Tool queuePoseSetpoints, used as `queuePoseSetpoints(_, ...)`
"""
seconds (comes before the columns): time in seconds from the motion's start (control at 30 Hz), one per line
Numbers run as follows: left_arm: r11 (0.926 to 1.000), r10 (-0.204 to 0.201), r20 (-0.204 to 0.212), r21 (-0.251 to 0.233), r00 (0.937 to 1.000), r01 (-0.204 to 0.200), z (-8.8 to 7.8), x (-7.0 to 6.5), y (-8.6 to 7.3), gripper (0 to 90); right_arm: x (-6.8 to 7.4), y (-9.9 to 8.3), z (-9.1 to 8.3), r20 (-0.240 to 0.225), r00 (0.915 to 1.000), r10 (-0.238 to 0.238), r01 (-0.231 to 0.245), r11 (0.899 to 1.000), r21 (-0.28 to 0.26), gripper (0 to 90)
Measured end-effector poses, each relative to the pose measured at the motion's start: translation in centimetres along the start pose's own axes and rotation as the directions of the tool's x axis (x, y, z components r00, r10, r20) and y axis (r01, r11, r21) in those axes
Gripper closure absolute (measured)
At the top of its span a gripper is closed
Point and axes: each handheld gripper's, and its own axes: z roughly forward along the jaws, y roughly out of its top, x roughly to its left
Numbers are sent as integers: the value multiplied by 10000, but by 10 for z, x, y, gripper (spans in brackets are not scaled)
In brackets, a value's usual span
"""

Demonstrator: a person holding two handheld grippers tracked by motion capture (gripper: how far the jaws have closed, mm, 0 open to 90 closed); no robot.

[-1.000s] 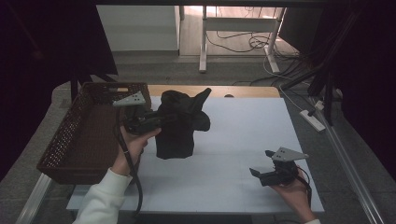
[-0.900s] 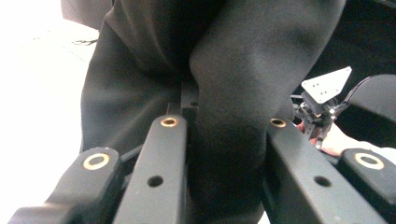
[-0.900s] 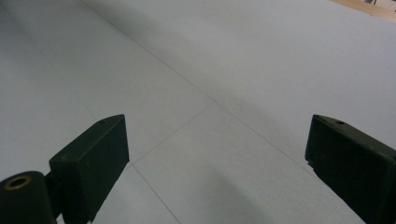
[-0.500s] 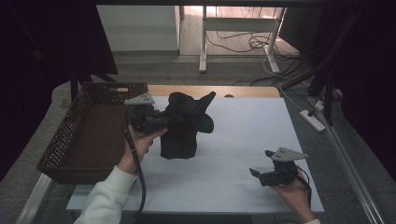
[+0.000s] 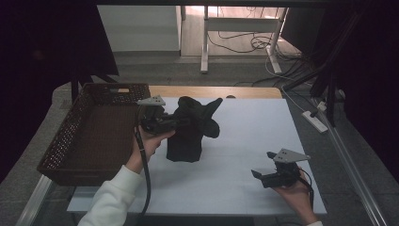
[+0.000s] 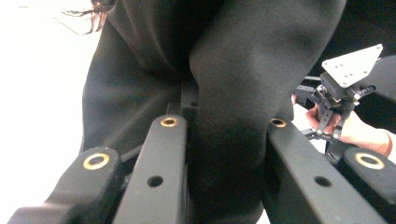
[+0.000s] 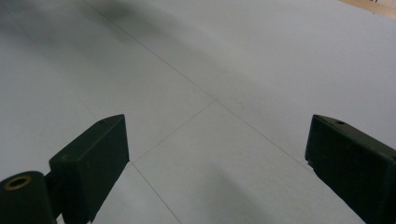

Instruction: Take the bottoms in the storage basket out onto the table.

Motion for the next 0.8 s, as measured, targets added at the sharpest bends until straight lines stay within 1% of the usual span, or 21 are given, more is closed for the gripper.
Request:
queuePoseSetpoints(0.43, 9975, -44, 112, 699, 9999, 36, 23, 2, -4, 784, 0, 0, 0, -14, 10000, 17, -17, 10000, 31, 61)
queuePoseSetpoints(0.67, 9933, -57, 162, 1153, 9999, 38, 37, 3, -7, 784, 0, 0, 0, -12, 10000, 26, -26, 10000, 36, 61)
queuePoseSetpoints(0.8, 9912, -114, 214, 1321, 9997, 84, 44, 5, -10, 783, 0, 0, 0, -4, 10000, 16, -16, 10000, 26, 61)
